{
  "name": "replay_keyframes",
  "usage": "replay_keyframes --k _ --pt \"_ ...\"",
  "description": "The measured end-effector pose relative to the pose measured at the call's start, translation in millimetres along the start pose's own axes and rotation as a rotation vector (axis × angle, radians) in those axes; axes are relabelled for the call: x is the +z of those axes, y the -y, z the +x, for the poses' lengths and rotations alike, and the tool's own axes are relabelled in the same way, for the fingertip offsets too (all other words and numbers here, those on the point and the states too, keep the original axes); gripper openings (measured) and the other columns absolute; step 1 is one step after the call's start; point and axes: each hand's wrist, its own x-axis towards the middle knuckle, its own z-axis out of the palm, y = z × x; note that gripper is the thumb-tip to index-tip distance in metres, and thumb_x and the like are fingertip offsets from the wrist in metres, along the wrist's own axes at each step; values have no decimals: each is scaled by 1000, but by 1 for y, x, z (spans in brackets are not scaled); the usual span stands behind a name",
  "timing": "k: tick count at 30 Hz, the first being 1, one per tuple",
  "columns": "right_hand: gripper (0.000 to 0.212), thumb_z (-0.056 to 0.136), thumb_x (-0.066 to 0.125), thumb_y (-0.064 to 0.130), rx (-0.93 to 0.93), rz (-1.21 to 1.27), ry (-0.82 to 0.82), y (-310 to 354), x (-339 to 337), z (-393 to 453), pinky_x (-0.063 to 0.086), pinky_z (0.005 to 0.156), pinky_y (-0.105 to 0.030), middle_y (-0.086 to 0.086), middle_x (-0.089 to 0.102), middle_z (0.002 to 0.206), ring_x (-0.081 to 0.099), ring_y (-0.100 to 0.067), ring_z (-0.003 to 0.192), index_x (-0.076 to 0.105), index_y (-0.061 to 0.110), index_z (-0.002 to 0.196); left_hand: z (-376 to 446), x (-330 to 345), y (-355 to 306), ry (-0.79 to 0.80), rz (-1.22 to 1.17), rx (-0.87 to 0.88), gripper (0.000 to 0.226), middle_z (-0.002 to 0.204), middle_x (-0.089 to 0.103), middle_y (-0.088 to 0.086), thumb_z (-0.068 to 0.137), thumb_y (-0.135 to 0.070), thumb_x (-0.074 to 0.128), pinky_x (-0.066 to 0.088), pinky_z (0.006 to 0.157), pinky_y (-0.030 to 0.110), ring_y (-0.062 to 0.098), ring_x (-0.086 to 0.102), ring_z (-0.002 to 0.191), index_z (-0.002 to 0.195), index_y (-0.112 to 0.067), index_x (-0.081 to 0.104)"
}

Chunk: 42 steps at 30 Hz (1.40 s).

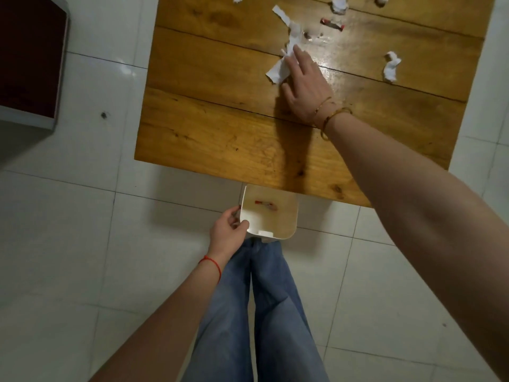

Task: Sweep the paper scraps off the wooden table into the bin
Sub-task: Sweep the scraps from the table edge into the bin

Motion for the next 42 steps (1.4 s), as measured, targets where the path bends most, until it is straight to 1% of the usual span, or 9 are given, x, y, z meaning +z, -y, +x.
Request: replay_keyframes --k 8,11,15,21,25,29,32,38,42 --pt "54 98 34 32 -84 -6 68 9 8 -7 21 118 -40 -15 24 155 25 -32 141 29 4 144 4 -7 0 29 12 13 48 108 69 -2 84 -10 60 46 75 11 4 64 89 132 -17 55" --pt "54 98 33 36 -135 -42 107 18 20 -48 26 116 -43 -12 28 153 30 -31 138 30 8 144 4 -9 -1 18 45 5 48 98 65 -7 84 -12 61 44 68 7 -5 60 81 131 -18 55" --pt "53 96 34 34 -236 -49 179 34 42 -118 28 113 -42 -15 37 148 36 -32 133 35 8 142 1 -8 -3 13 66 -24 48 96 66 -6 84 -16 63 45 79 21 9 62 87 131 -18 55" --pt "46 95 41 27 -382 -2 282 55 75 -205 35 108 -43 -15 50 136 46 -32 124 47 3 134 -9 -3 -3 -25 78 -40 45 105 73 6 83 -18 63 47 80 26 21 68 93 128 -17 58" --pt "40 95 43 25 -336 61 258 61 79 -231 37 104 -40 -14 50 134 48 -29 120 50 6 130 -21 0 -2 -43 92 -40 44 98 72 2 82 -19 62 45 74 24 16 64 84 126 -20 60" --pt "36 95 43 24 -238 146 159 64 67 -246 39 100 -39 -12 51 133 48 -29 117 51 10 128 -36 -1 1 -31 59 -49 46 107 71 8 81 -17 63 50 85 31 23 67 94 127 -18 59" --pt "36 95 45 21 -170 191 99 65 54 -257 37 104 -39 -12 51 133 47 -29 122 51 8 128 -51 -4 -3 -38 45 -26 43 107 70 9 82 -15 62 50 82 29 22 66 89 125 -17 59" --pt "42 96 42 20 -88 151 79 66 43 -238 29 112 -38 -12 44 142 39 -28 131 44 7 136 -55 -11 -7 -59 42 -39 42 102 72 13 81 -19 61 53 90 42 31 67 97 124 -18 59" --pt "42 96 43 21 -63 146 29 69 40 -223 33 111 -39 -11 45 141 39 -27 131 44 9 135 -47 -20 -7 -61 45 -16 43 91 70 2 80 -20 62 54 88 38 25 67 89 123 -20 61"
